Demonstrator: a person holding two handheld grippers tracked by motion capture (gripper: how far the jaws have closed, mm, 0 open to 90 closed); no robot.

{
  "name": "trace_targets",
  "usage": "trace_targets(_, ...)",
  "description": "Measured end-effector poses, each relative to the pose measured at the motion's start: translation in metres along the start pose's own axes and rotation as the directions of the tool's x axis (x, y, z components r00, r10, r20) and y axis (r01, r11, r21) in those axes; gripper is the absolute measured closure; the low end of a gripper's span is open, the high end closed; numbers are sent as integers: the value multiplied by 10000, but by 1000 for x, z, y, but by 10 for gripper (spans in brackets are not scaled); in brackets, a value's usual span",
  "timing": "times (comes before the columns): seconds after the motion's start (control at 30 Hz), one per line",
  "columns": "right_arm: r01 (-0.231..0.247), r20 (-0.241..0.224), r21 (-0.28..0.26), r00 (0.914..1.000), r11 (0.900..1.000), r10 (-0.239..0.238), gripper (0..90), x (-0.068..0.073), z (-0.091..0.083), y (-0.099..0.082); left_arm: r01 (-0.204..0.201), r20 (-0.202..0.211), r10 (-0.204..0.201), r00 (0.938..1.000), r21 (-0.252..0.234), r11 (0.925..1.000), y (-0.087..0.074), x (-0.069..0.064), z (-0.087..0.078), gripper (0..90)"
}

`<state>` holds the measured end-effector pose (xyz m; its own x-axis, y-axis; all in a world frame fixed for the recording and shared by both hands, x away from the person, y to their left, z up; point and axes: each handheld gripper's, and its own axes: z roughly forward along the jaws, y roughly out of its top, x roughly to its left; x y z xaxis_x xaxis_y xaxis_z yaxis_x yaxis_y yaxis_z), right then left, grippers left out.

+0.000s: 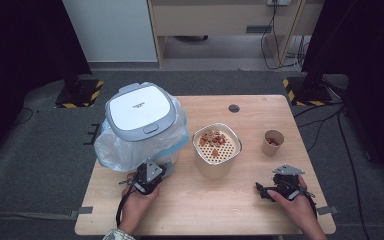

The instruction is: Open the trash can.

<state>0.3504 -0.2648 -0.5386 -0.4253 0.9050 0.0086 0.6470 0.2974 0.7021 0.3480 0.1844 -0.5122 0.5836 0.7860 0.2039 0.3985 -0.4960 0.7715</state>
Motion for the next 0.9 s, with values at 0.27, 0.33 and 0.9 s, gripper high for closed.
trace_targets(0.27,1,1,-1,10000,10000,-1,8,0,0,0,362,155,-362,9992,7,9993,-3,1,1,868)
trace_targets(0.33,3,0,-1,10000,10000,-3,8,0,0,0,373,145,-373,9992,34,9993,-3,0,2,868)
trace_targets(0.9,-5,28,13,10000,10000,5,5,0,0,0,408,160,-415,9990,366,9985,-9,-2,10,866)
